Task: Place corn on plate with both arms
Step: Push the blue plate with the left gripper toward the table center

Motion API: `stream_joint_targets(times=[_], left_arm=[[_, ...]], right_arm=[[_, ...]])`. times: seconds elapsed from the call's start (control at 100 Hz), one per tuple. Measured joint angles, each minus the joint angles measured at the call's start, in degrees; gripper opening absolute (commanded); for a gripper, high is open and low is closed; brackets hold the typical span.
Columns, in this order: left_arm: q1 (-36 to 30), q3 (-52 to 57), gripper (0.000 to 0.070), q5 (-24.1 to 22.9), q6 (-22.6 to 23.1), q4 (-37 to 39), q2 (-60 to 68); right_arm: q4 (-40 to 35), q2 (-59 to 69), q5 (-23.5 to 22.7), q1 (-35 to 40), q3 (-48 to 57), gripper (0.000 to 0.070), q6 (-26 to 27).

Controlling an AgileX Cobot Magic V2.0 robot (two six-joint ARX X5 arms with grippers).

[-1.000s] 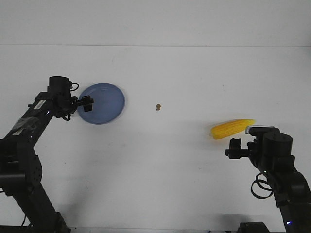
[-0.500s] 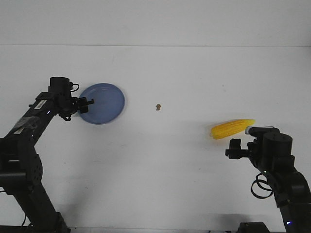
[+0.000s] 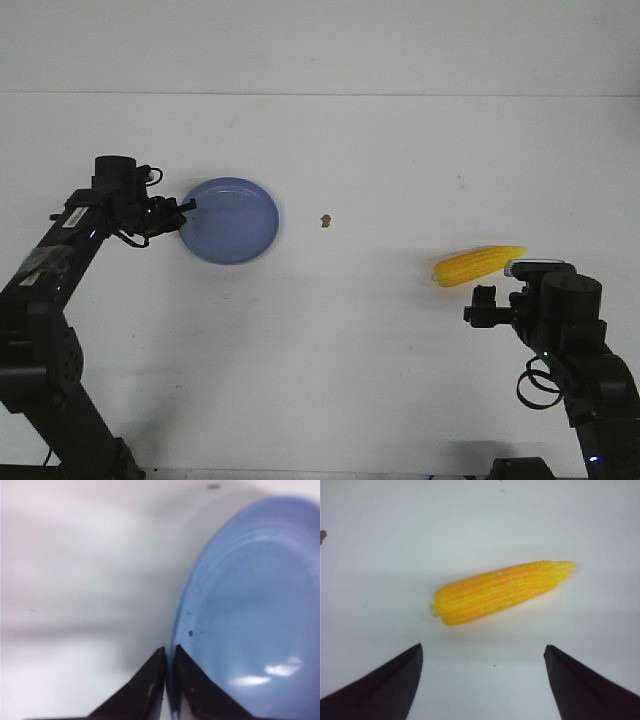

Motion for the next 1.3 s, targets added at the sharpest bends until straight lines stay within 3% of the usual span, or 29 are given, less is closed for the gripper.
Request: stream_joint_targets(times=[0.26,0.55,0.78,0.95,1.3], left_arm=[[-5.0,0.1,0.0004,6.8,-0.3,-2.5,-11.7],[-18.4,-6.7,0.0004,7.0,0.0,-4.1,-13.9],[-26.9,-17.4,0.0004,7.1,-0.6,2.6,-14.2],[-29.4,-23.3,0.0005,7.1,-2.5,7.3,-14.2],[-29.4,-26.3,0.0042,3.9,-2.9,7.5,-14.2]], right_arm=[[0.0,0.0,0.0,0.0,0.0,0.0512,0.0],[0.0,0.0,0.0,0.0,0.0,0.0512,0.0],[0.0,0.0,0.0,0.0,0.0,0.0512,0.0],[0.0,0.0,0.0,0.0,0.0,0.0512,0.0],[0.0,0.0,0.0,0.0,0.0,0.0512,0.0]])
